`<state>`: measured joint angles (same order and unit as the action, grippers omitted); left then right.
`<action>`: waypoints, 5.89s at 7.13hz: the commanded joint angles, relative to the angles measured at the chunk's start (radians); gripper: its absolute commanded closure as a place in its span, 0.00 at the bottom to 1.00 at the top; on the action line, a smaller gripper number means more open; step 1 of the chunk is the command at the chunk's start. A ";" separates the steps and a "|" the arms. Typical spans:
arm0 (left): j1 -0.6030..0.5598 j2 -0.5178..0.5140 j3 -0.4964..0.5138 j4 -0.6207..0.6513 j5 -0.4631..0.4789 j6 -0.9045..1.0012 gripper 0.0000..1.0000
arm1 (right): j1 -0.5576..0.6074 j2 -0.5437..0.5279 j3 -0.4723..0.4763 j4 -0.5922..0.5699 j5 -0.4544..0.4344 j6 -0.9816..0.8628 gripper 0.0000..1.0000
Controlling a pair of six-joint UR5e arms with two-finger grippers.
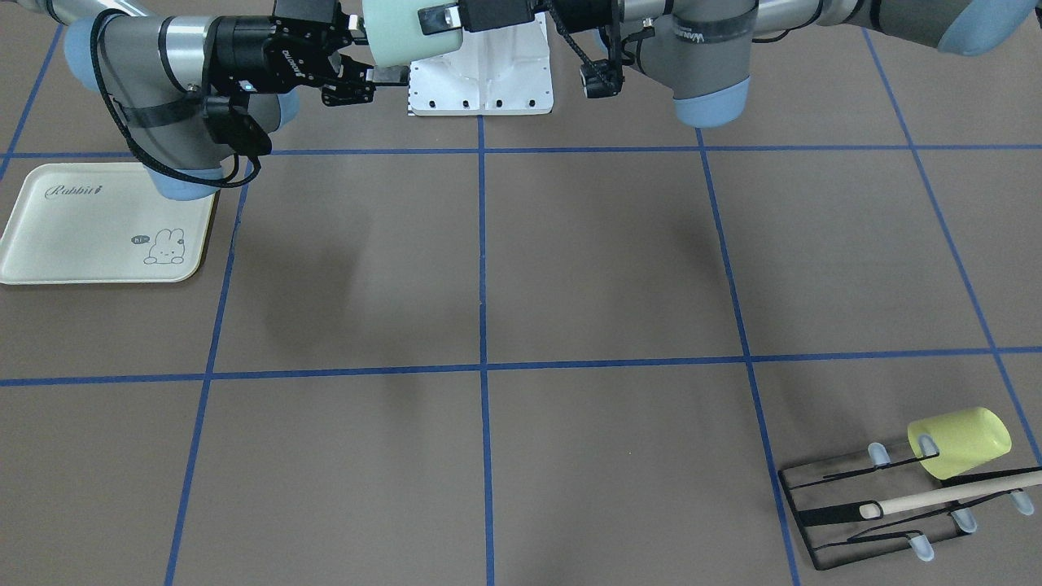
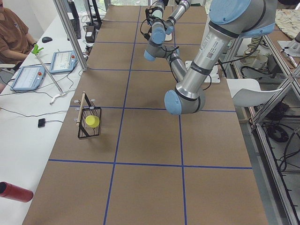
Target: Left arm grabs green cup and hands to right arm on tray
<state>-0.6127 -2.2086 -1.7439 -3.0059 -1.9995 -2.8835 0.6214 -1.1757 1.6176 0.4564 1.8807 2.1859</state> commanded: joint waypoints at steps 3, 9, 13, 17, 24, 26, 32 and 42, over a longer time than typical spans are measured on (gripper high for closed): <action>0.010 0.000 0.009 -0.002 0.005 0.007 0.58 | -0.002 -0.012 -0.002 0.038 0.005 -0.002 1.00; -0.018 0.009 -0.017 0.008 -0.001 0.016 0.00 | 0.021 -0.080 0.005 0.085 0.001 0.003 1.00; -0.045 0.030 -0.006 0.077 -0.002 0.131 0.00 | 0.113 -0.179 -0.044 0.014 0.096 -0.008 1.00; -0.061 0.029 -0.002 0.178 -0.002 0.190 0.00 | 0.218 -0.215 -0.027 -0.330 0.199 -0.243 1.00; -0.088 0.026 -0.011 0.459 -0.045 0.511 0.00 | 0.346 -0.338 0.089 -1.041 0.270 -0.936 1.00; -0.119 -0.002 -0.011 0.684 -0.044 0.710 0.00 | 0.371 -0.451 0.271 -1.374 0.258 -1.235 1.00; -0.179 -0.014 -0.017 1.039 -0.041 1.101 0.00 | 0.365 -0.705 0.280 -1.417 0.336 -1.434 1.00; -0.205 0.053 -0.084 1.136 -0.036 1.315 0.00 | 0.450 -0.720 0.266 -1.443 0.388 -1.493 0.00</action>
<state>-0.8109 -2.1917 -1.7934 -1.8946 -2.0376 -1.6572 1.0150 -1.9032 1.8789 -0.9871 2.2438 0.6970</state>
